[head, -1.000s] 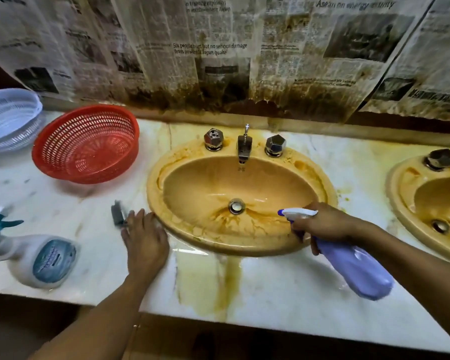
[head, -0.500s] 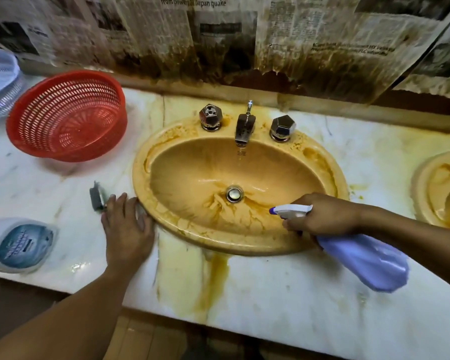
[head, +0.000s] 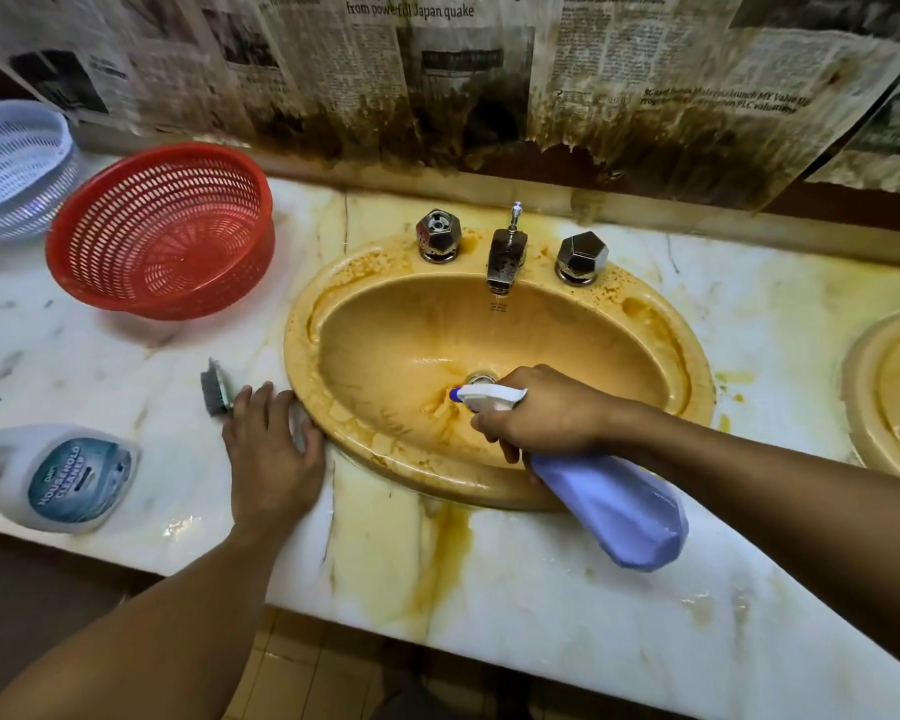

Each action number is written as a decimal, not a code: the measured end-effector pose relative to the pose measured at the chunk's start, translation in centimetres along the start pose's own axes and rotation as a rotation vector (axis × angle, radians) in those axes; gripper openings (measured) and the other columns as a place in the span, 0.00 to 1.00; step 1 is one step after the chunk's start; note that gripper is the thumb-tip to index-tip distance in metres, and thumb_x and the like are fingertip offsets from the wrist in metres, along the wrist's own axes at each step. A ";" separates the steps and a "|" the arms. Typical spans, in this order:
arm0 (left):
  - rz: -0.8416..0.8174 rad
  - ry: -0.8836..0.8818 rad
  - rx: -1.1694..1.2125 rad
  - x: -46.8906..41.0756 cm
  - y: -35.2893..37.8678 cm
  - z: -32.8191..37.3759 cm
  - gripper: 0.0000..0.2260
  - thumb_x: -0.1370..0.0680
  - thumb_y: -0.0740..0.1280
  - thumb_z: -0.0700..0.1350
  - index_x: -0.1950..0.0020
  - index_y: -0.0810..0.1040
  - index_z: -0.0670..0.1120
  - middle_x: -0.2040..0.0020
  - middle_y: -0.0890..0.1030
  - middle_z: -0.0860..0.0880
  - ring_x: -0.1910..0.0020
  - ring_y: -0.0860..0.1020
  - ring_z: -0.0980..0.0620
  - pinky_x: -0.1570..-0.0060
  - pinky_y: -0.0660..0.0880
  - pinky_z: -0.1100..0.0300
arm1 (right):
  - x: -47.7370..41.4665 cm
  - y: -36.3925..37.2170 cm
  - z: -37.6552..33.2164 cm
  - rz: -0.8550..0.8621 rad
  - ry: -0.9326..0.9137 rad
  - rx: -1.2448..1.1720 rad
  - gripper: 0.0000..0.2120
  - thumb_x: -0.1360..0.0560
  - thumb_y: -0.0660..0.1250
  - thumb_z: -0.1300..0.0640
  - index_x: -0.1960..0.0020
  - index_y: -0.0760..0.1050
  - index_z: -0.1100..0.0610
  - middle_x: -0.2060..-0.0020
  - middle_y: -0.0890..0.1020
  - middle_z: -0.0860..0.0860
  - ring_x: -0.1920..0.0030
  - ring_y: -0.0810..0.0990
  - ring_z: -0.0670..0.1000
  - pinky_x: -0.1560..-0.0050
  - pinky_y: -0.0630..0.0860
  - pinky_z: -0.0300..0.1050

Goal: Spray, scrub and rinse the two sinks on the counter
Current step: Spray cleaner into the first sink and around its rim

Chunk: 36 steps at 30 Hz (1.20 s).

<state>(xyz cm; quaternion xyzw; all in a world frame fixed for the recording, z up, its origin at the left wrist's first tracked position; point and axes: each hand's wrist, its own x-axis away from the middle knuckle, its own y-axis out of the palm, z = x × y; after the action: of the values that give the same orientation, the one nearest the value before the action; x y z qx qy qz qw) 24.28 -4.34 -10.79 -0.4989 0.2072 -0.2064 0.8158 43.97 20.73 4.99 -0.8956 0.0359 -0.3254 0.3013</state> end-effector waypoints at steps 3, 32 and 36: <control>0.003 -0.002 -0.004 -0.1 0.1 -0.2 0.19 0.20 0.59 0.52 0.32 0.72 0.44 0.26 0.69 0.43 0.21 0.59 0.40 0.23 0.57 0.38 | 0.3 -0.6 0.0 -0.092 -0.007 -0.098 0.16 0.19 0.69 0.46 0.50 0.82 0.59 0.54 0.86 0.50 0.71 0.84 0.45 0.56 0.79 0.45; 0.009 -0.003 -0.044 0.0 0.3 -0.4 0.21 0.20 0.58 0.53 0.31 0.72 0.44 0.26 0.70 0.43 0.21 0.60 0.41 0.23 0.57 0.38 | 5.4 -3.2 8.4 -0.170 0.142 -0.131 0.20 0.18 0.67 0.47 0.59 0.77 0.62 0.60 0.84 0.59 0.70 0.83 0.62 0.55 0.81 0.54; 0.019 -0.002 -0.044 0.0 0.3 -0.4 0.21 0.20 0.58 0.53 0.31 0.72 0.43 0.26 0.70 0.42 0.22 0.61 0.40 0.23 0.58 0.39 | 7.0 -3.8 9.9 -0.143 0.200 -0.139 0.17 0.19 0.68 0.47 0.49 0.78 0.63 0.55 0.85 0.53 0.69 0.83 0.60 0.54 0.79 0.46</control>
<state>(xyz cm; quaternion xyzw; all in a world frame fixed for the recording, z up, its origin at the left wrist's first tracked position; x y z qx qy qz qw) 24.06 -4.48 -11.21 -0.5147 0.2158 -0.1936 0.8069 54.95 27.08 5.05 -0.8777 0.0241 -0.4302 0.2095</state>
